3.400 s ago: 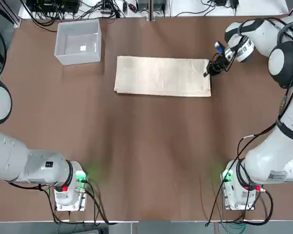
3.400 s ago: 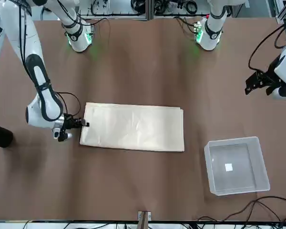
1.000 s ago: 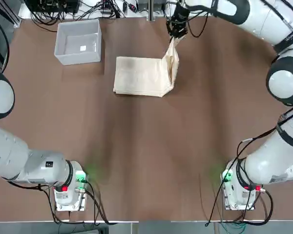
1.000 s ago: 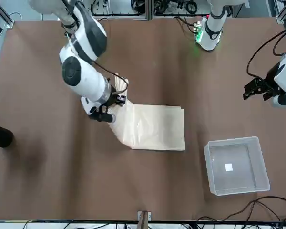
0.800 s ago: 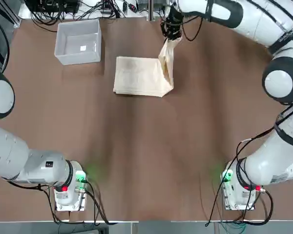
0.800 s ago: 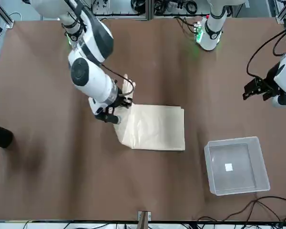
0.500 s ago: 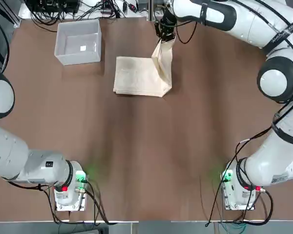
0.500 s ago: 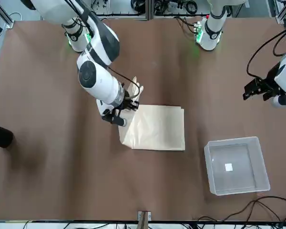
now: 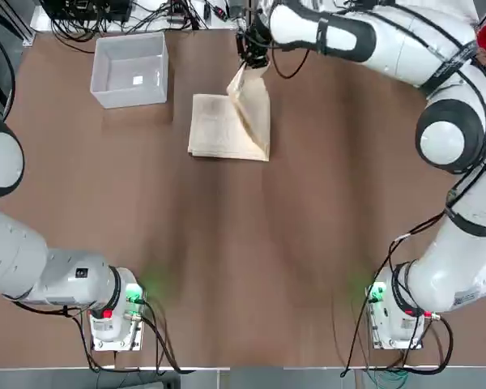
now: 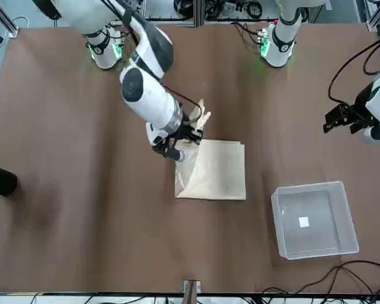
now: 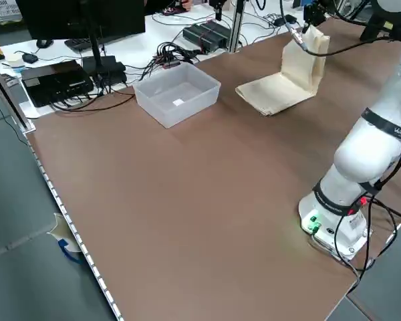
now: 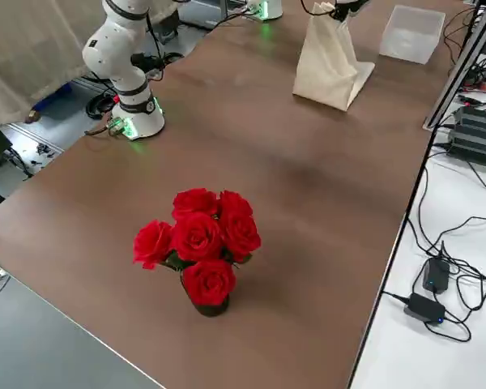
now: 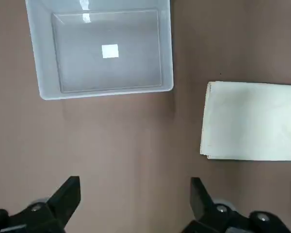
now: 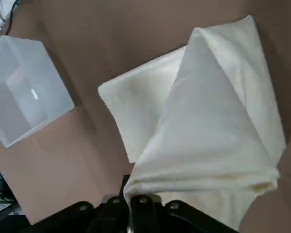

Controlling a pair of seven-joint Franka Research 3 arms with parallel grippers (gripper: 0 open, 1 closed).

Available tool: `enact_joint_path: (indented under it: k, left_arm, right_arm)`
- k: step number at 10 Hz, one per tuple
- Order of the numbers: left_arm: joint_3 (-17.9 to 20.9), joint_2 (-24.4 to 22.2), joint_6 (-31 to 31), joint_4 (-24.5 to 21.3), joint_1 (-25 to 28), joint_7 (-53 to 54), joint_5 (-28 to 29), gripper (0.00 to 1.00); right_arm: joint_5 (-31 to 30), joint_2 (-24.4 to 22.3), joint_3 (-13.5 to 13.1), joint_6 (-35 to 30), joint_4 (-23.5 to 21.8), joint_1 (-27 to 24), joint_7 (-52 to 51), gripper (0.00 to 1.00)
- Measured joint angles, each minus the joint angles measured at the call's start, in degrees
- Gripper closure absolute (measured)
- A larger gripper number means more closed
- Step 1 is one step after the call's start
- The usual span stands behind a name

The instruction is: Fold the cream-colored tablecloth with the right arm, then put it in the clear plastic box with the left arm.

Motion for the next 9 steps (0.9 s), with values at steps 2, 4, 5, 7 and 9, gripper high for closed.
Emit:
enact_joint_path:
  k: [2,4,5,7,9]
  left_arm:
    - [0.0,0.0,0.0,0.0,0.0,0.0,0.0,0.00]
    - [0.0,0.0,0.0,0.0,0.0,0.0,0.0,0.00]
    - [0.0,0.0,0.0,0.0,0.0,0.0,0.0,0.00]
    - [0.0,0.0,0.0,0.0,0.0,0.0,0.0,0.00]
    - [0.0,0.0,0.0,0.0,0.0,0.0,0.0,0.00]
  right_arm:
    - [-1.8,2.2,0.0,3.8,0.0,2.1,0.5,0.96]
    - [-4.2,4.0,0.0,4.8,0.0,2.6,1.6,0.96]
    - [-4.9,4.7,0.0,5.3,0.0,2.6,1.8,0.96]
    - [-5.5,6.1,0.0,5.5,0.0,2.9,1.9,0.96]
    - [-5.9,7.5,0.0,8.0,0.0,3.8,2.1,0.96]
